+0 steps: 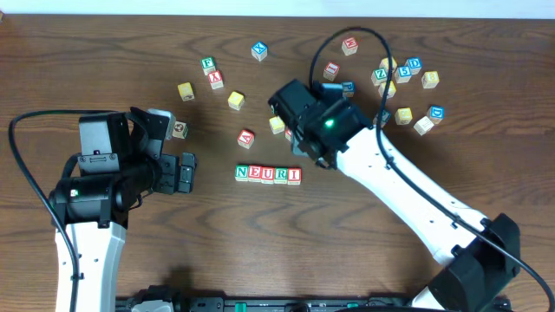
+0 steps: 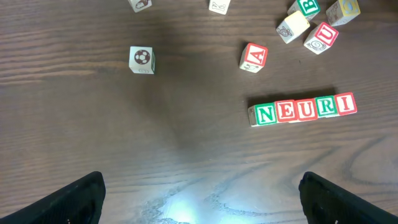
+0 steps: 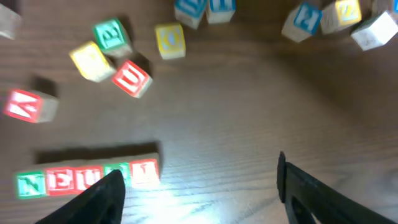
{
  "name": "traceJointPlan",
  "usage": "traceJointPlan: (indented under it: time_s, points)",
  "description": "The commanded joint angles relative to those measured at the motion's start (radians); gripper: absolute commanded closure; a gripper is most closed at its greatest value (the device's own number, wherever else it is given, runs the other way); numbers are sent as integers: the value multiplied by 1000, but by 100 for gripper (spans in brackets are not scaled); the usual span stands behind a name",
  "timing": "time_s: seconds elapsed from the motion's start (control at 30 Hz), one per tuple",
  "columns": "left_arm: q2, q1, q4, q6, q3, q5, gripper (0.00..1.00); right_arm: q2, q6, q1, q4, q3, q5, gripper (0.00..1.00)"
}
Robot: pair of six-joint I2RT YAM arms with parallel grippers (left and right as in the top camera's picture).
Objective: Spell out NEURIPS
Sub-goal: 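Lift the right gripper and move it to the back right blocks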
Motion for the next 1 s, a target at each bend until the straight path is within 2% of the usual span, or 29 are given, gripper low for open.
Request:
traceJointPlan:
  time_s: [0.0,0.1,0.27,0.53,0.7,0.87,0.97]
  points:
    - [-6,5,-1,13,21,12,2,-27,-56,-23,-23,74,26,24]
    - [-6,5,-1,13,21,12,2,-30,-88,-42,-29,105,26,18]
    - [-6,5,-1,13,21,12,2,-32,-153,-89,-43,133,21,2]
    - [-6,5,-1,13,21,12,2,-32,-200,-190,-65,154,-51,1]
    - [-6,5,-1,13,21,12,2,-32,-276,-271,-86,194,-129,1]
    - [-6,5,0,13,21,12,2,-32,-183,-361,-142,248,-134,1]
    - [-6,5,-1,13,21,12,2,-32,-173,-389,-142,261,-163,1]
